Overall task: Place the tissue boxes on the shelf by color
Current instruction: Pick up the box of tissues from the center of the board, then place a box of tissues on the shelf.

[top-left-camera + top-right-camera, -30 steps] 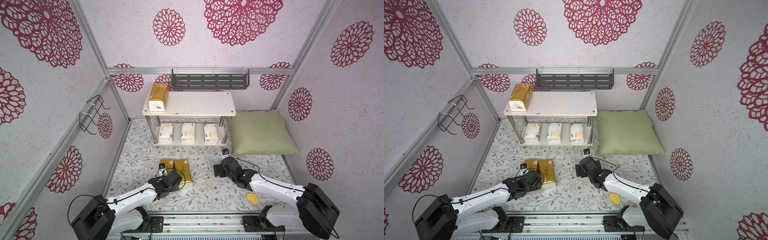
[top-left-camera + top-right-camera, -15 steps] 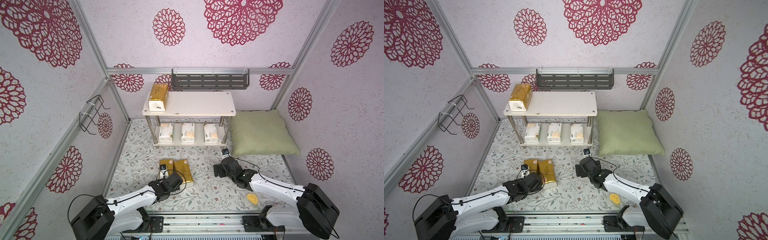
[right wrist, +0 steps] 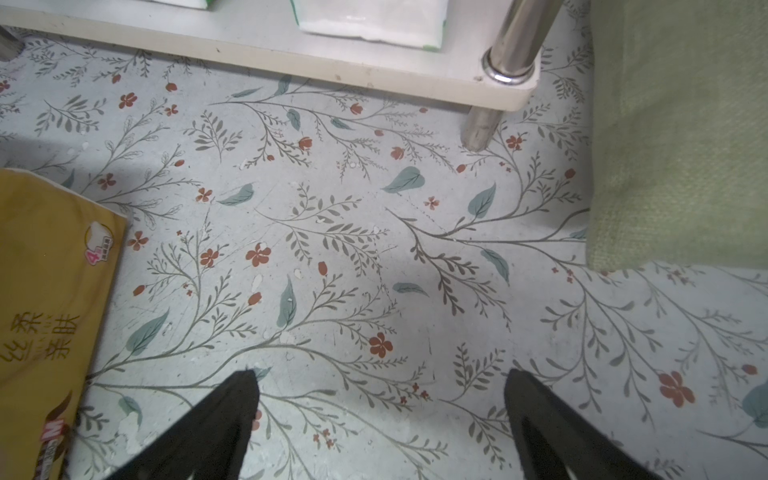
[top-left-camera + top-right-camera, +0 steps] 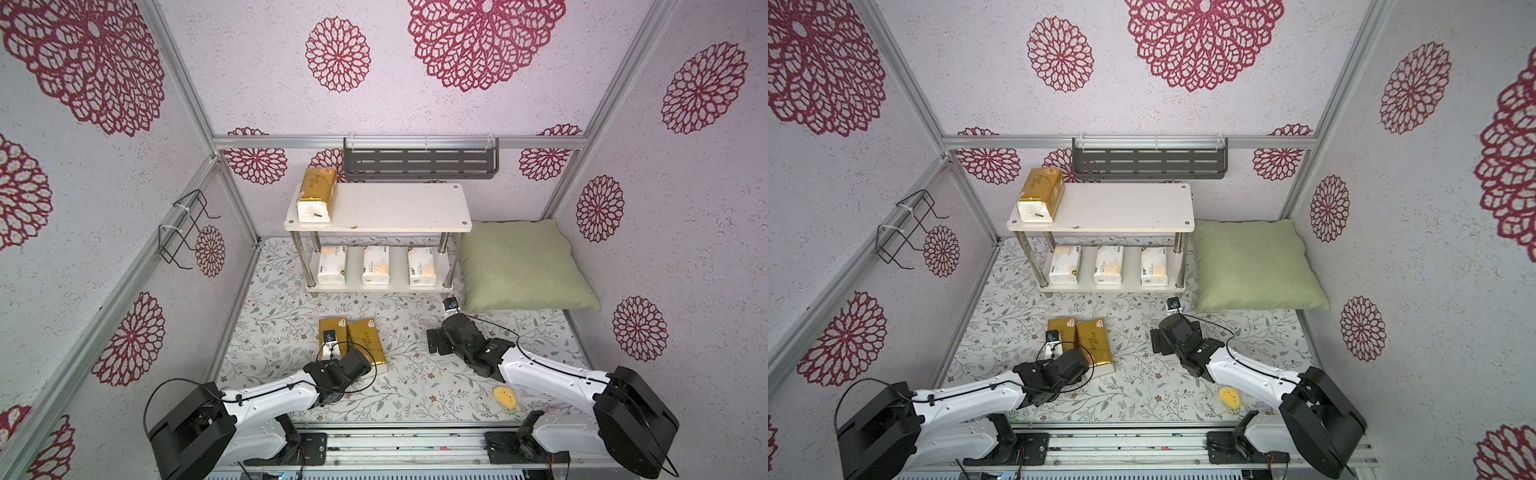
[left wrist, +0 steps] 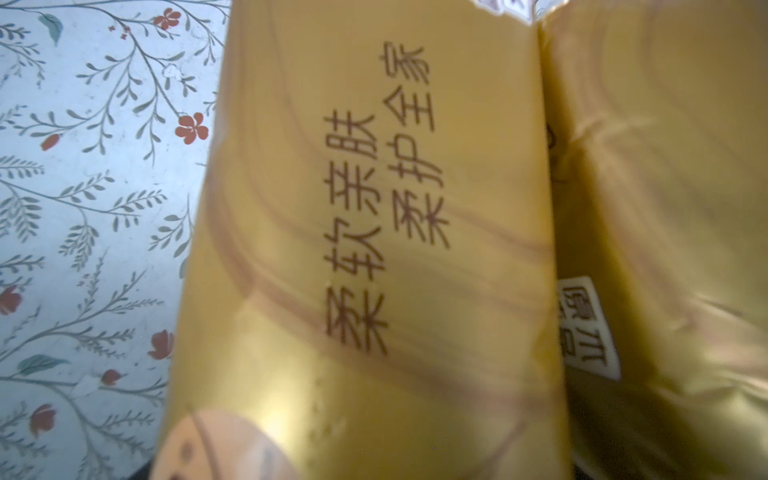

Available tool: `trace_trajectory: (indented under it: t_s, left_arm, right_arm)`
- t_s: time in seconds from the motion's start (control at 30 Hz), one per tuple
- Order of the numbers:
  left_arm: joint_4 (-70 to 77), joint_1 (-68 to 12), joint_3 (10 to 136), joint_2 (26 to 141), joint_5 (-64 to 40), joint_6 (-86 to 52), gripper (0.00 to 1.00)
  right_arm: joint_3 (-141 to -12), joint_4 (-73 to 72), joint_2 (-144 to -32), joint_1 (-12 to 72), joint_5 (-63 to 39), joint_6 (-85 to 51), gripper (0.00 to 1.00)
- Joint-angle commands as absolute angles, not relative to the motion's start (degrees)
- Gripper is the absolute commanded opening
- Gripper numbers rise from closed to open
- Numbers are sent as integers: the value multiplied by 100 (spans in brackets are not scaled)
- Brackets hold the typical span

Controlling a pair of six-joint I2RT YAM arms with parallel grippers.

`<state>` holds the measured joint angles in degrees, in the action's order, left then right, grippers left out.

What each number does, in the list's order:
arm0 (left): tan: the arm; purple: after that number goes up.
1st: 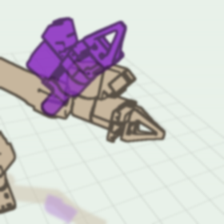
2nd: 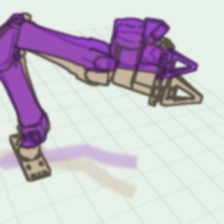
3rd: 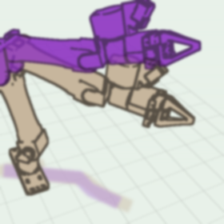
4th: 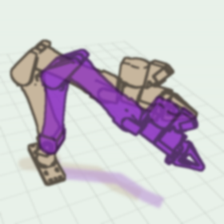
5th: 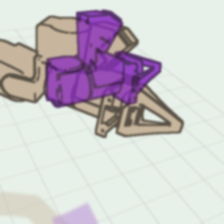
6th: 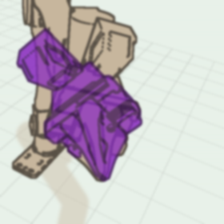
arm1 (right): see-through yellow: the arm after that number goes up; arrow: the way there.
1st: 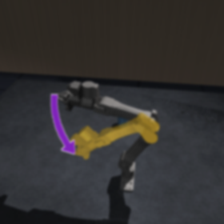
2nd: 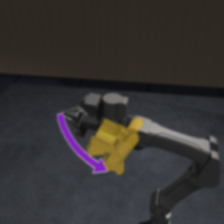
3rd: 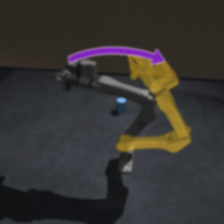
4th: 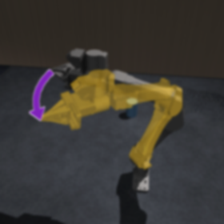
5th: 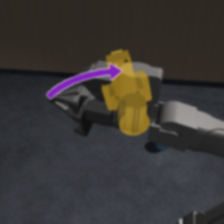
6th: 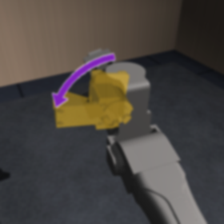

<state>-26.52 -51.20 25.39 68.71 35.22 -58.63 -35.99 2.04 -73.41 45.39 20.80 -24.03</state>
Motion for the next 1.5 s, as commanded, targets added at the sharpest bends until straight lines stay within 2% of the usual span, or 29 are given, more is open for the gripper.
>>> trace_trajectory:
  t_s: [0.0, 0.53, 0.83, 1.1, 1.47]
  left_arm:
    - [-2943, -5195, 2799, 6743, 3796, -5975, 80]
    - [-4612, -5197, 3845, 5864, 3702, -5752, 77]
    - [-5184, -5203, 4922, 5458, 2988, -5084, 77]
    - [-5691, -5304, 6550, 5890, 2821, -4412, 77]
    - [-5927, -5388, 8736, 7022, 3117, -3491, 77]
  right_arm:
    - [-3577, 235, -7277, 4570, 2162, -2452, 99]
    - [-3669, 314, -7208, 4570, 2178, -2372, 99]
    - [-3766, 399, -7156, 4570, 2206, -2304, 99]
    - [-3805, 480, -7095, 4570, 2223, -2320, 99]
    - [-3819, 554, -7032, 4570, 2250, -2338, 99]
